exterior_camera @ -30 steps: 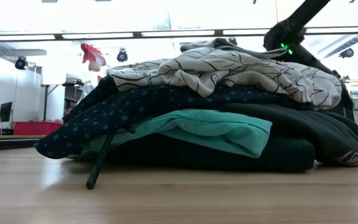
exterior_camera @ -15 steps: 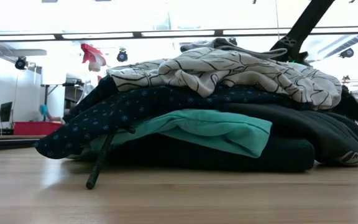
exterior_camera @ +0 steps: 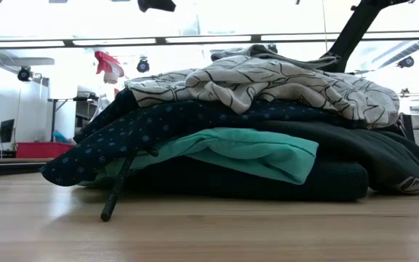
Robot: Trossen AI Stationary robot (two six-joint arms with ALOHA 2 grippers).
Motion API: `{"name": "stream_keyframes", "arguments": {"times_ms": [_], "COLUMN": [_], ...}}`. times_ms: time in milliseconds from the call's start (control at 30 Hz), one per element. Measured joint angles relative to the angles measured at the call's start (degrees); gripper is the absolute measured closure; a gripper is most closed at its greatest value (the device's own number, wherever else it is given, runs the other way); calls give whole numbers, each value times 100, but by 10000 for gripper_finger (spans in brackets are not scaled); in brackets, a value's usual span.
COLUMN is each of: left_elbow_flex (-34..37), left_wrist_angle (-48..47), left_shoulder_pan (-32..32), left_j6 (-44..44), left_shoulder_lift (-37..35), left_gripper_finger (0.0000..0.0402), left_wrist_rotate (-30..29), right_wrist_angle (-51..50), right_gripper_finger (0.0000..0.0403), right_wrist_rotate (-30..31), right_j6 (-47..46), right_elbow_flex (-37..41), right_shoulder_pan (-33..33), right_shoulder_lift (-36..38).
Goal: Fold Laundry from Bin
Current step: Adjust the right spray bottle
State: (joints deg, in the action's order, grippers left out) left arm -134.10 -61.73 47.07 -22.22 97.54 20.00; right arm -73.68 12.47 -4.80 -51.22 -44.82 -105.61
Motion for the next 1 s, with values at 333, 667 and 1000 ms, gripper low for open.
{"name": "stream_keyframes", "arguments": {"times_ms": [333,667,1000], "left_elbow_flex": [0,0,0], "left_wrist_angle": [108,127,125], "left_shoulder_pan": [0,2,1], "left_j6": [-28,-13,37], "left_shoulder_lift": [67,63,56], "left_gripper_finger": [326,326,326], "left_wrist_rotate": [-1,1,1], "right_wrist_angle": [388,672,906], "right_gripper_finger": [135,101,194], "right_wrist_rotate": [-1469,-1267,-1372], "right_j6": [-123,-251,533], "right_elbow_flex": [-823,-1553,-1444], "right_shoulder_pan": [-30,-48,-58], "right_shoulder_lift": [113,-110,-768]}}
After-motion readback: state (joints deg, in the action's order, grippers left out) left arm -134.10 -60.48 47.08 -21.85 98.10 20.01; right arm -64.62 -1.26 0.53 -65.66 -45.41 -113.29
